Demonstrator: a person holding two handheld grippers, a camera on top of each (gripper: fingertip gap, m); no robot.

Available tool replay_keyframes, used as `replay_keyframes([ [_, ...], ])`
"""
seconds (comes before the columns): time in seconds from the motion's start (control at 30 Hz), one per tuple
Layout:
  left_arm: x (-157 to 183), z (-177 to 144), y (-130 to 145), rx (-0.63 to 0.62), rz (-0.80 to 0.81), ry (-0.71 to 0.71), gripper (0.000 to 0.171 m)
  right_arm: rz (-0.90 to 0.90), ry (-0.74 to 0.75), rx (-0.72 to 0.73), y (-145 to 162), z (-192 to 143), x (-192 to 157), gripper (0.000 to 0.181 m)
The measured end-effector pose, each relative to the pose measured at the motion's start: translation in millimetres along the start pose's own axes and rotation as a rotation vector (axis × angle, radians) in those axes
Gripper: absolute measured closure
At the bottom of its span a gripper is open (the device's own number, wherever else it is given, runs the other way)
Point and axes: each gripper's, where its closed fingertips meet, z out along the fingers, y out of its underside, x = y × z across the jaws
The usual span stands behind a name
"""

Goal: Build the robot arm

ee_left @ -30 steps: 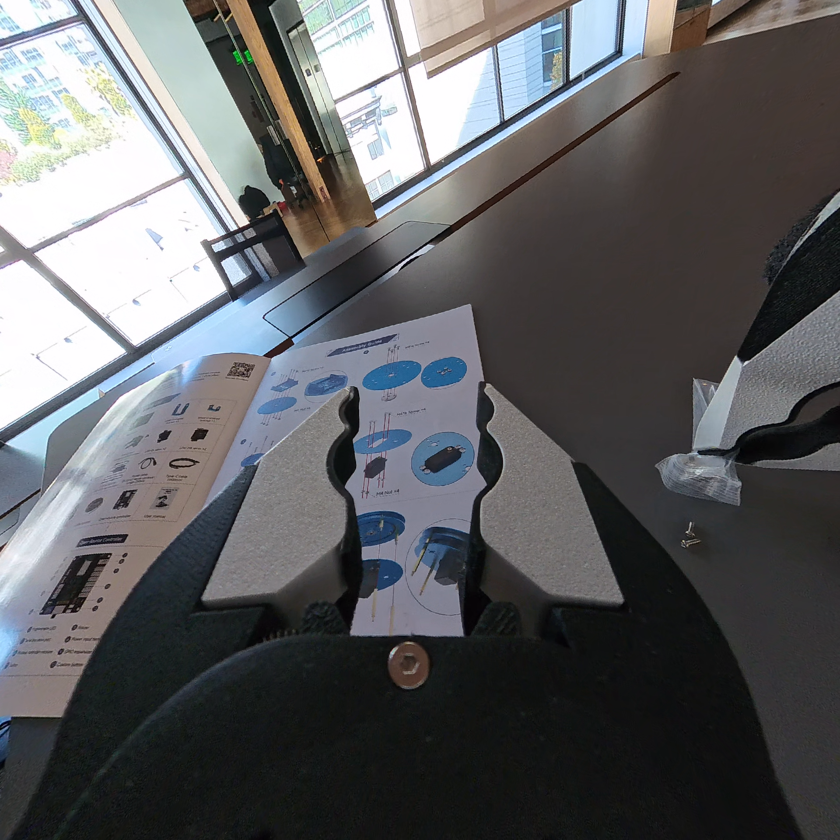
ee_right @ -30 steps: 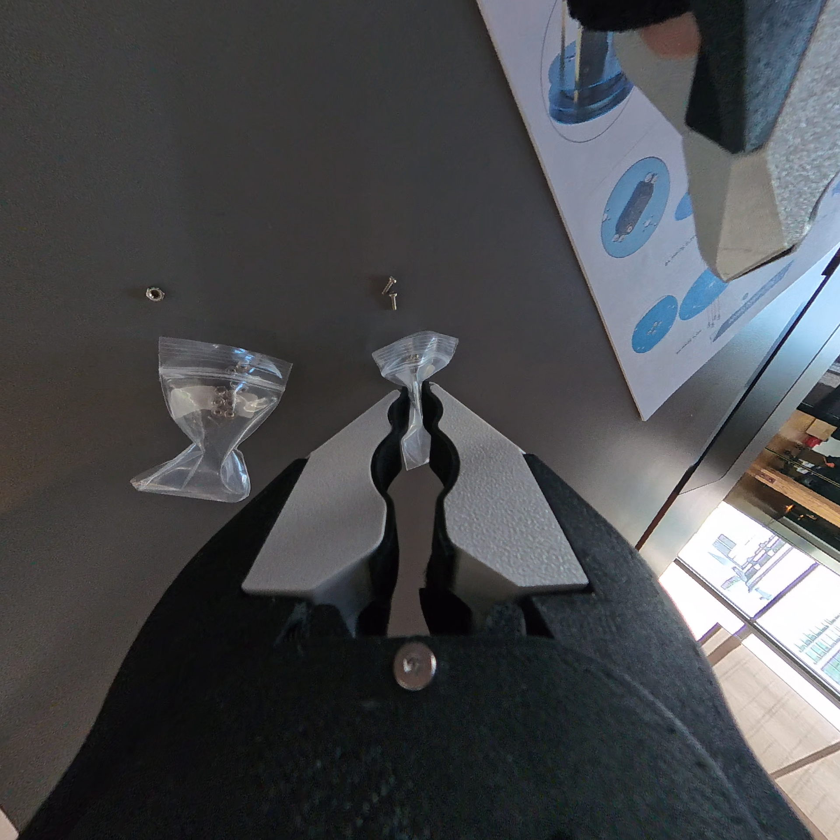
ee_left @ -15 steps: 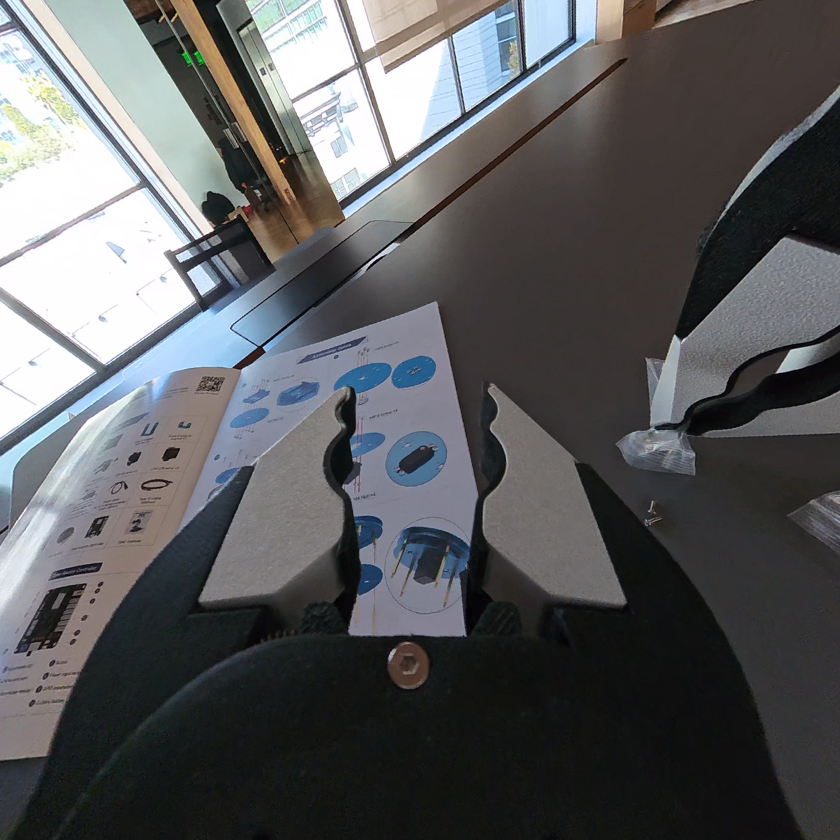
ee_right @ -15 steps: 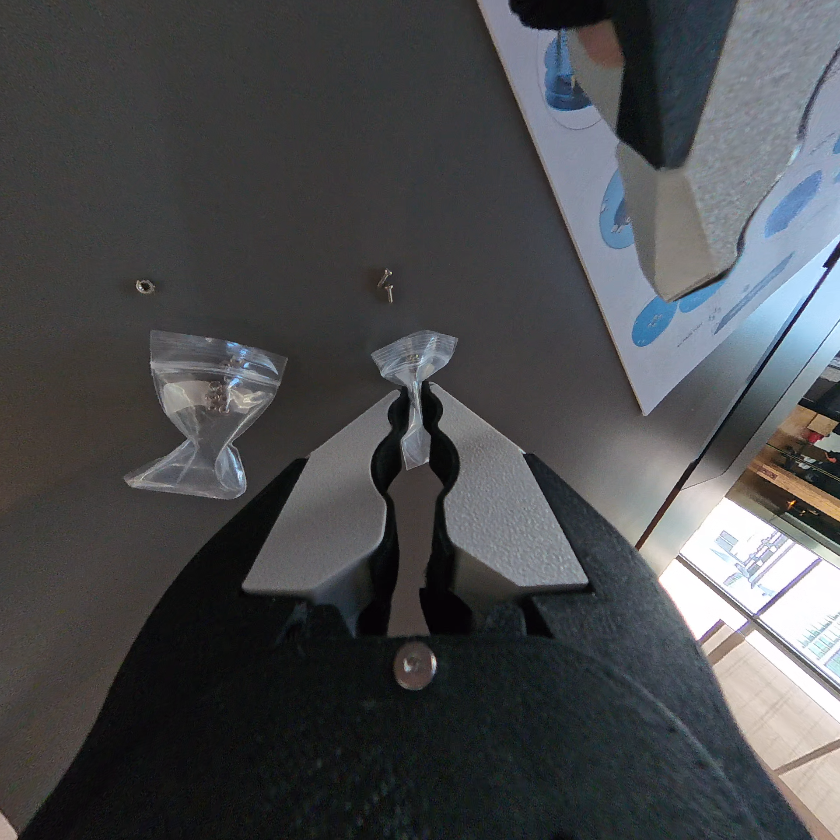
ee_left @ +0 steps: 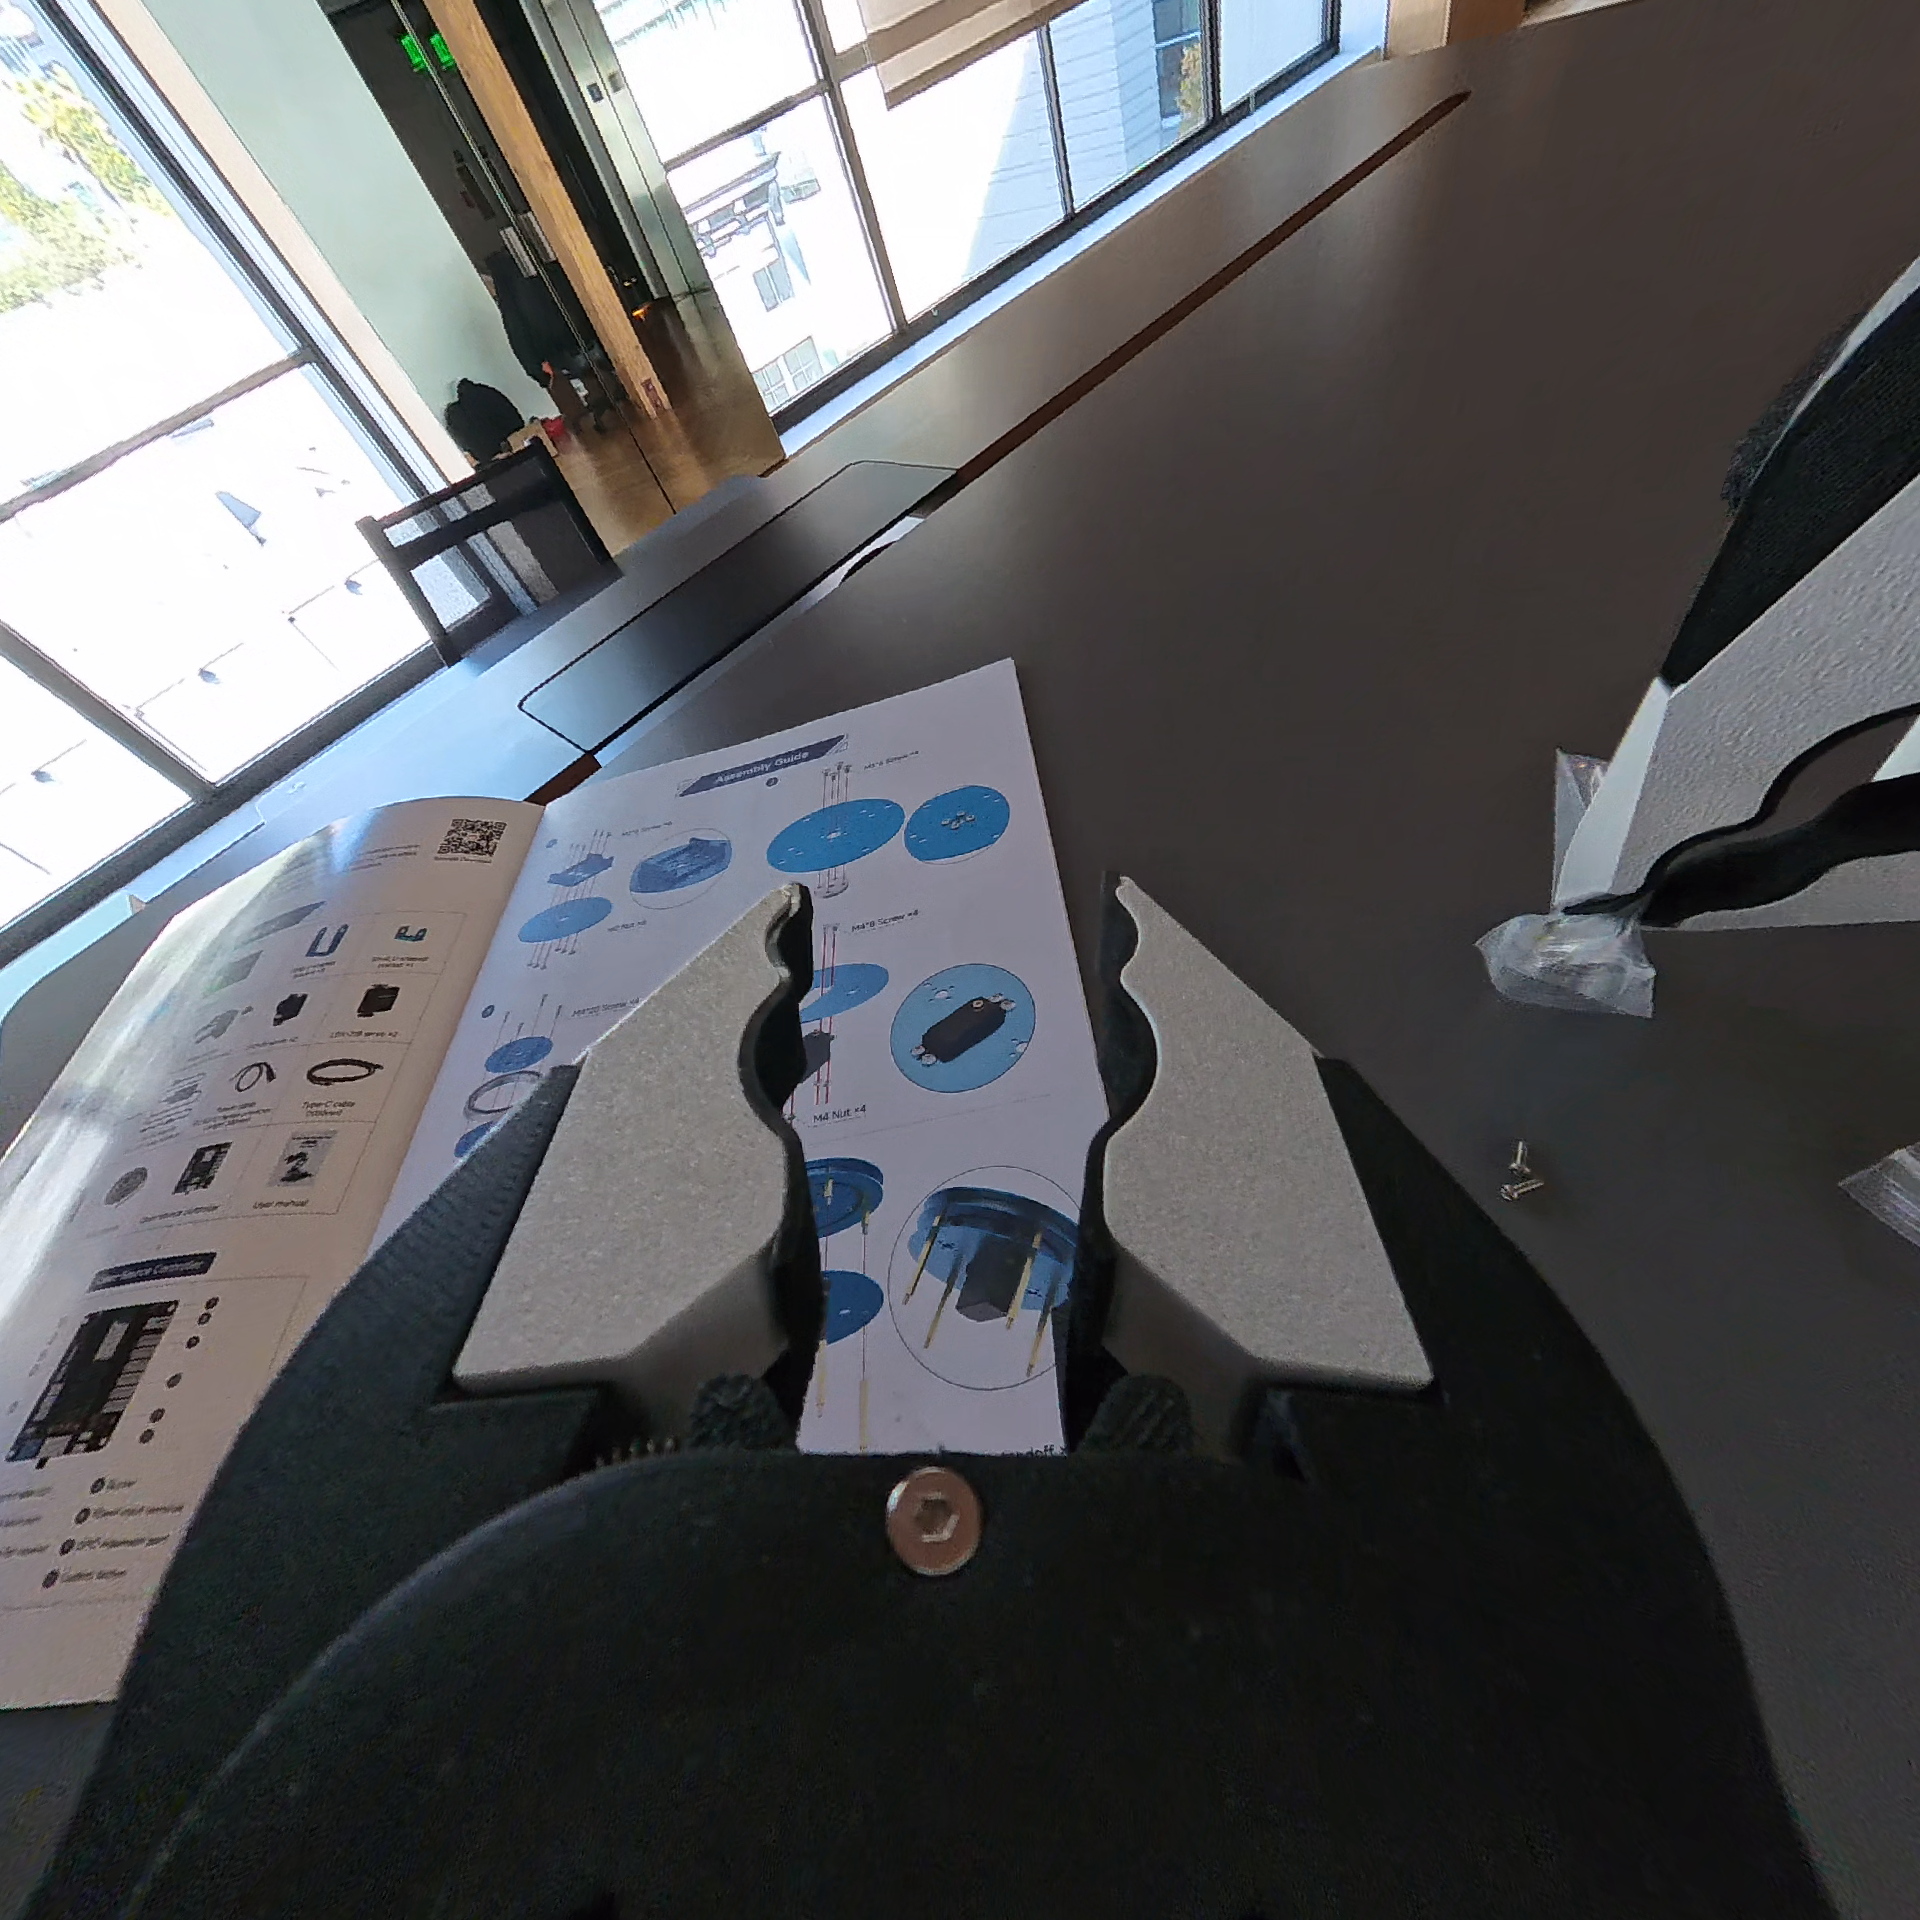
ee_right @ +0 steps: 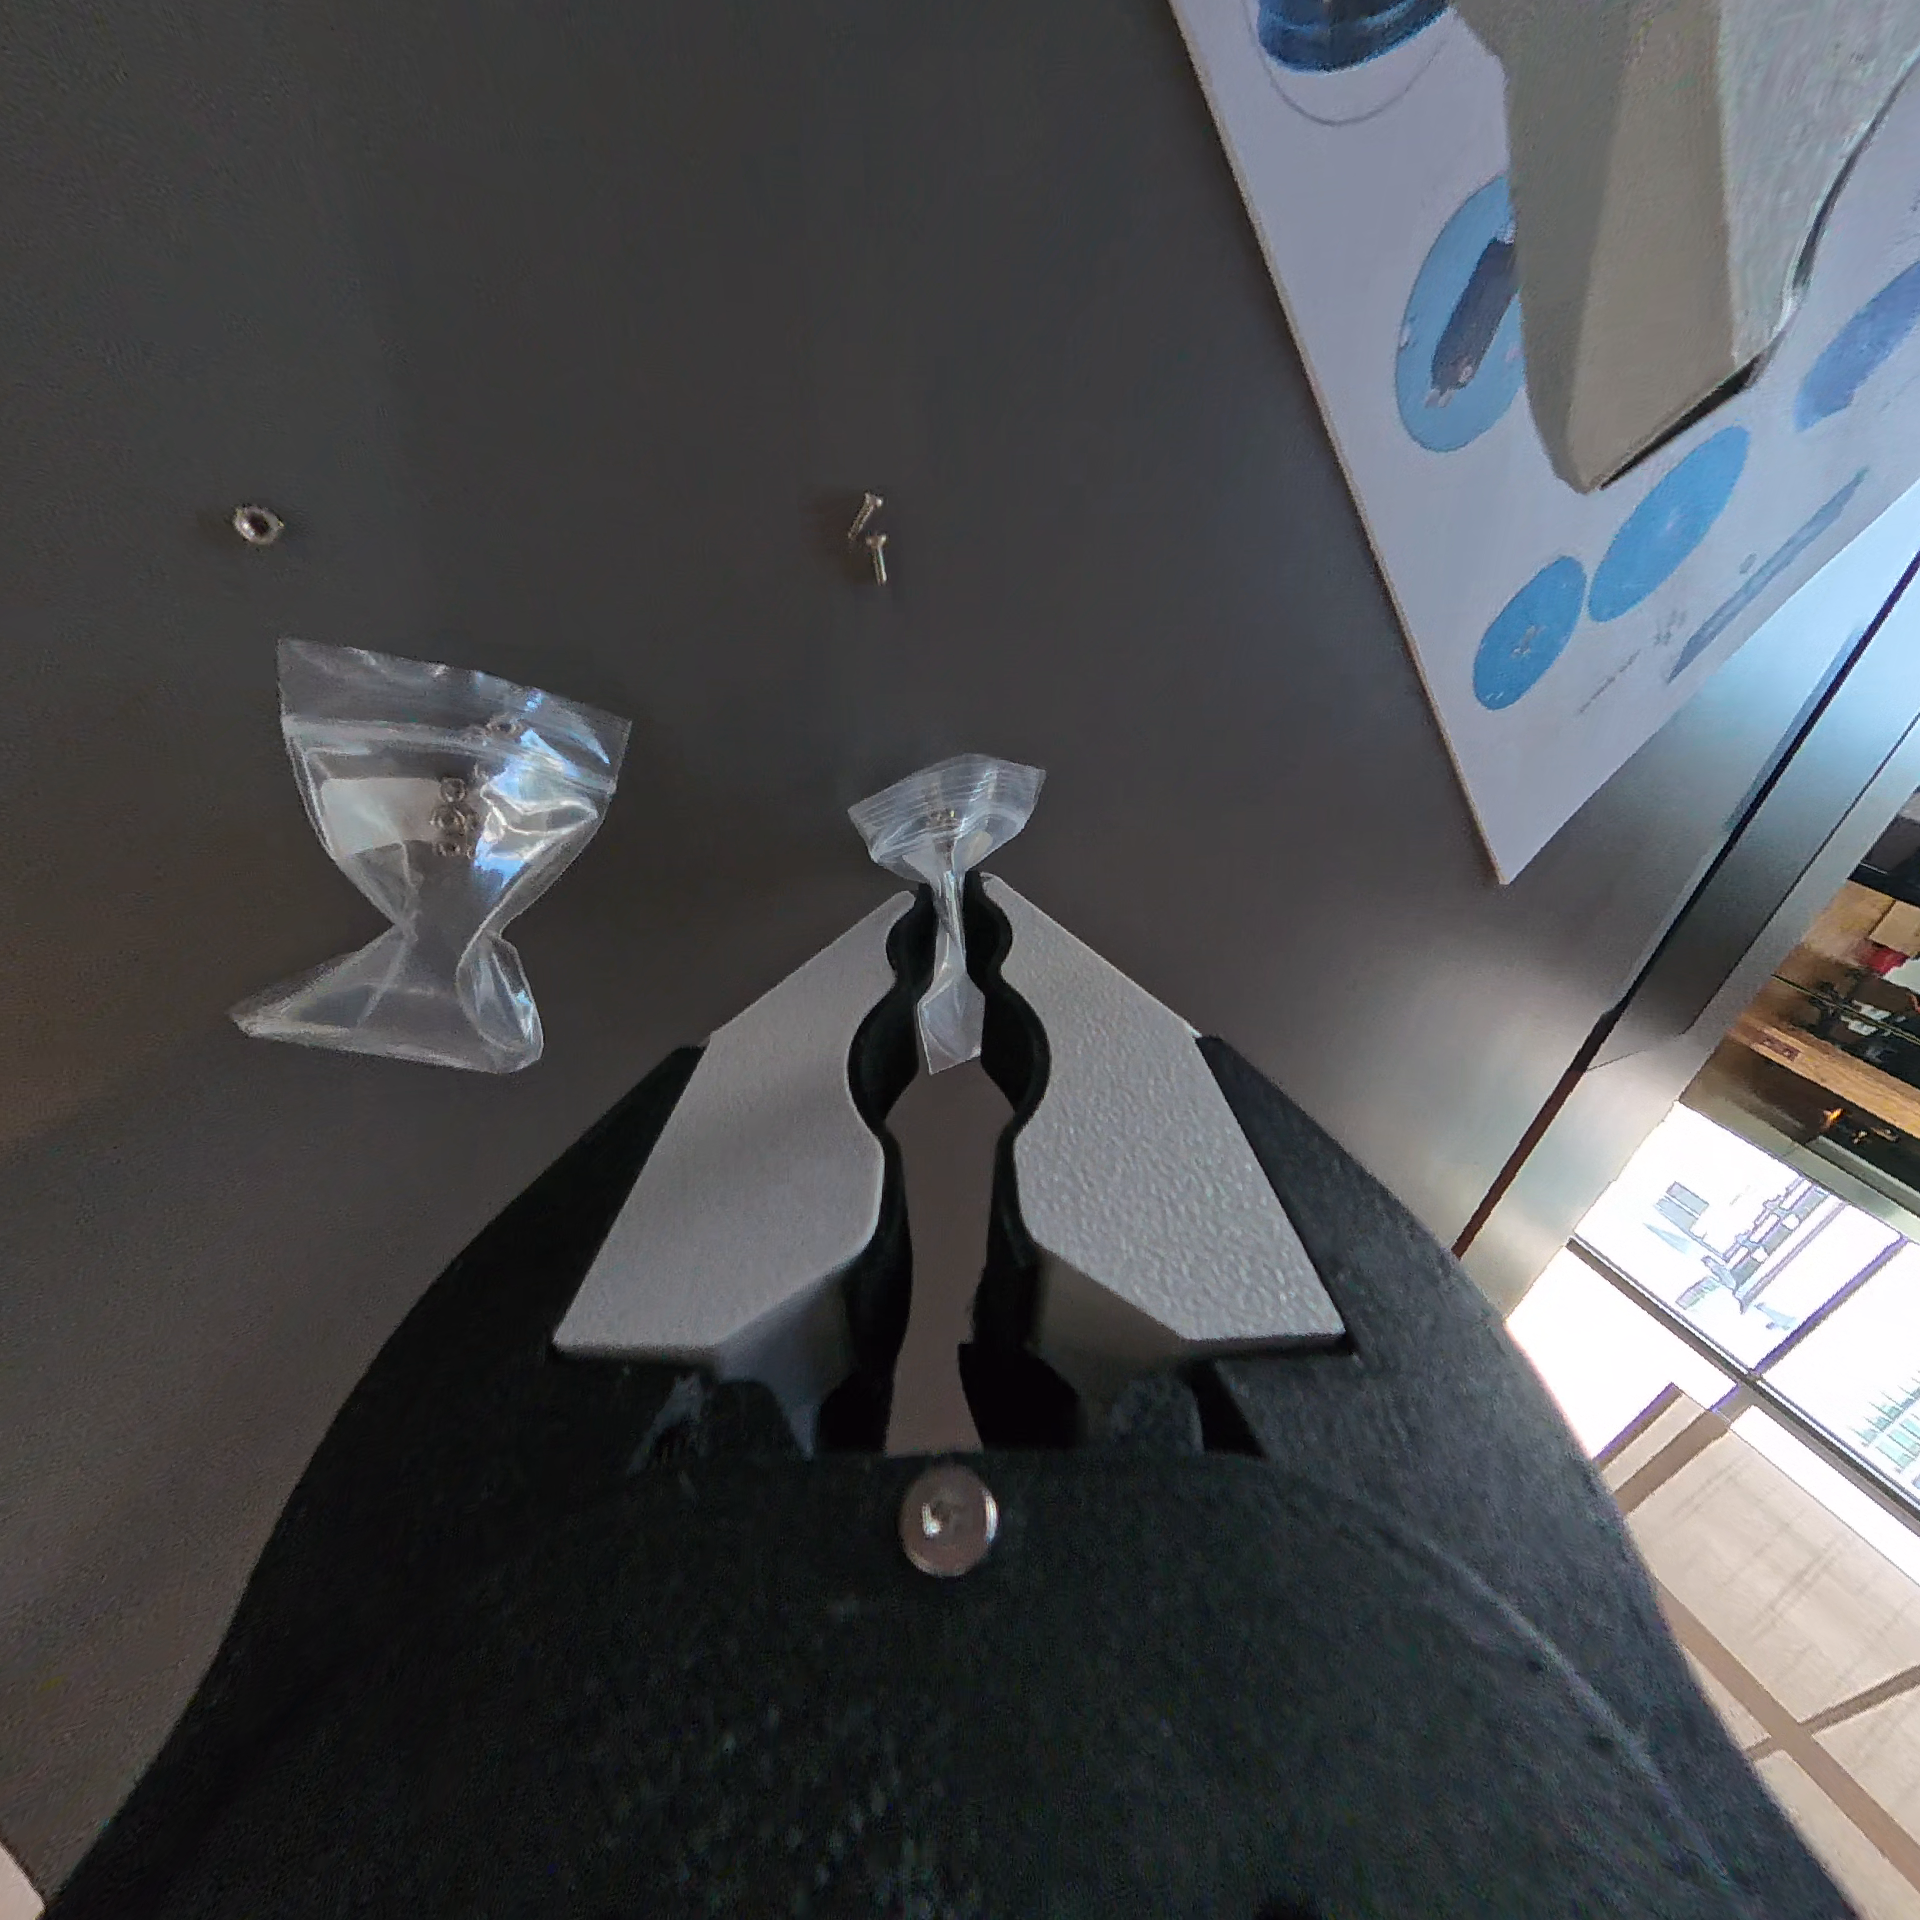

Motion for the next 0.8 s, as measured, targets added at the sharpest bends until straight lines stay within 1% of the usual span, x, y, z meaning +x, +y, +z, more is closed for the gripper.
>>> replay_keyframes([
  [0.17, 0.7, 0.5, 0.1, 0.000, -0.001, 0.013, 0.118, 0.025, -0.002, -0.006, 12.7, 0.5, -1.4, 0.177],
  [0.3, 10.7, 0.7, -2.0, 0.013, 0.019, 0.072, 0.116, 0.048, -0.007, 0.002, 22.5, 0.0, -1.7, 0.177],
  [0.5, 6.2, 1.1, -1.8, 0.014, 0.023, 0.045, 0.116, 0.110, -0.012, -0.007, 46.1, 3.5, 3.9, 0.177],
  [0.8, 5.8, -0.2, -1.8, 0.010, 0.014, 0.044, 0.116, 0.097, -0.003, 0.003, 41.9, 4.7, 4.8, 0.173],
])
